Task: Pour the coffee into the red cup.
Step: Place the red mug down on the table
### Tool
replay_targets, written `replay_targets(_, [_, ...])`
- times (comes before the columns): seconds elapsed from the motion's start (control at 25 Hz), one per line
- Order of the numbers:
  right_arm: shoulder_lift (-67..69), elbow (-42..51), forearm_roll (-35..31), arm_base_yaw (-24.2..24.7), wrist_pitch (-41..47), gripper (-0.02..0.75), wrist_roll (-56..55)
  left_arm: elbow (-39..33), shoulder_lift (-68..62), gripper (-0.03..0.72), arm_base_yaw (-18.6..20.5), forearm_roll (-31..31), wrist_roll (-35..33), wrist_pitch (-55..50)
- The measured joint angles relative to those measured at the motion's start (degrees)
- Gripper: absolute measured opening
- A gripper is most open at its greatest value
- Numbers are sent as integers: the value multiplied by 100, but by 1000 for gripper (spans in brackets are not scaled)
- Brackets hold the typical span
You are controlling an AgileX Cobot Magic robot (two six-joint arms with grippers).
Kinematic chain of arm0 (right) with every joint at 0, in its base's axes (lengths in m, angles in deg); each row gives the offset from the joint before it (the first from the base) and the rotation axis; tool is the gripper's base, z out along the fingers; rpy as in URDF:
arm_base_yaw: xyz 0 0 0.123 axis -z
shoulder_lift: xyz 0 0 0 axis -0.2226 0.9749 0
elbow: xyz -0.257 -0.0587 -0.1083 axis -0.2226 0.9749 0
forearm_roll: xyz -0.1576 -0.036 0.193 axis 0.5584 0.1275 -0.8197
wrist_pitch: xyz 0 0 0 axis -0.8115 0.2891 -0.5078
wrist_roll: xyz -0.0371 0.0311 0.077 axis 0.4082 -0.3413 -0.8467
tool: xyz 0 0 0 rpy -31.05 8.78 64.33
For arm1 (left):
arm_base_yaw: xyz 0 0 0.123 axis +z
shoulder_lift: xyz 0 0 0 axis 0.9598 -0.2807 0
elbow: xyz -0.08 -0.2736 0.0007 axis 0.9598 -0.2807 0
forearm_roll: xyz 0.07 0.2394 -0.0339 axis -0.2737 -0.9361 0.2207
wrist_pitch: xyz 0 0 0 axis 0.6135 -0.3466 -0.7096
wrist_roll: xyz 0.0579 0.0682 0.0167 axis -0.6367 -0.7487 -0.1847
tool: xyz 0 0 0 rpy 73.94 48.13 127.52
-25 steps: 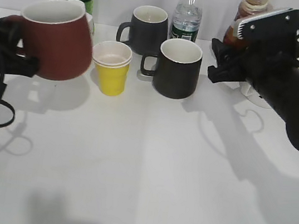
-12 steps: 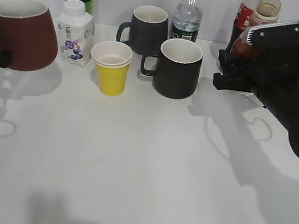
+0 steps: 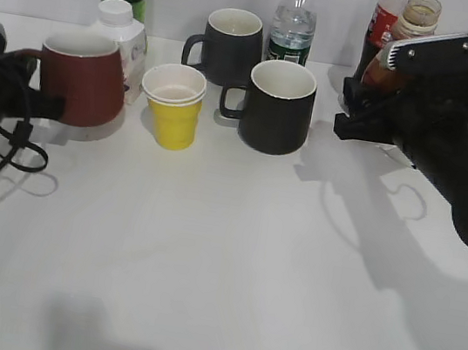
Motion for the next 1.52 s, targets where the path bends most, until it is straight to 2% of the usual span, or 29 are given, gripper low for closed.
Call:
replay_targets(0.68, [0, 4, -11, 0, 0, 503, 11, 146, -499, 52, 0, -161, 29, 138])
replay_targets(1.04, [0, 4, -17, 0, 0, 503, 24, -114, -487, 255, -142, -142, 77, 331])
replay_targets(1.52, [219, 11, -17, 0, -12, 503, 13, -458, -125, 279, -344, 58, 81, 293])
